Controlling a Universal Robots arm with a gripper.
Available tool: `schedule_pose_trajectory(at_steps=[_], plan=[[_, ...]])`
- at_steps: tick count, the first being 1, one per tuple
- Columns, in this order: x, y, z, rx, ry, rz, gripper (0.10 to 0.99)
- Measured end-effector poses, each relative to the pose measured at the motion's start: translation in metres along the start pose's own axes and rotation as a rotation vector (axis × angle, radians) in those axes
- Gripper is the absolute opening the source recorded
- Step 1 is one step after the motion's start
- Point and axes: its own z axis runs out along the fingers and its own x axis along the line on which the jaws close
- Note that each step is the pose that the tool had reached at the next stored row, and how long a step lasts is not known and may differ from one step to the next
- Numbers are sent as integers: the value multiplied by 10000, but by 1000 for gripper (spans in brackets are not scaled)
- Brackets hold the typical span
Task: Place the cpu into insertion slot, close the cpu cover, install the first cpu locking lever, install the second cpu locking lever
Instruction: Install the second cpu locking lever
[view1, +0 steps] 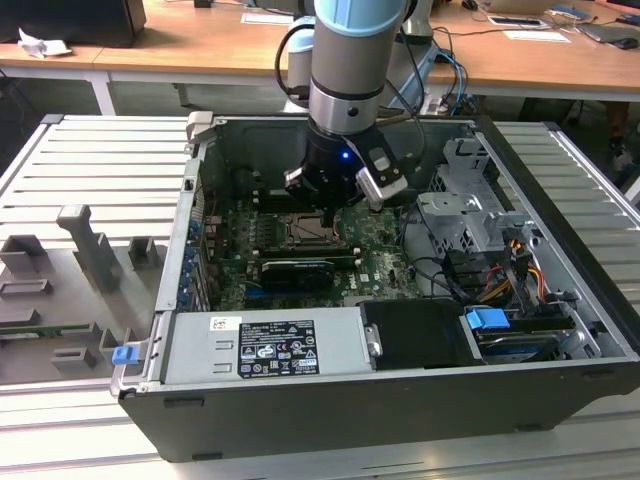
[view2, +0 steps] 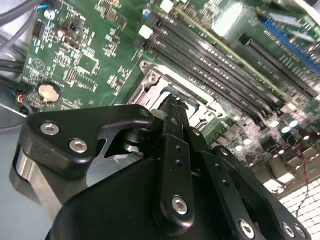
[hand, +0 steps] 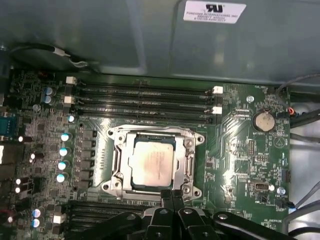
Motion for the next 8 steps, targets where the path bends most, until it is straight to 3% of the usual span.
schedule_pose_trajectory(at_steps=[6,8], plan=[[26,-116,28,-358,-2,-104,106],[43,-144,31,-366,9,-208,106]])
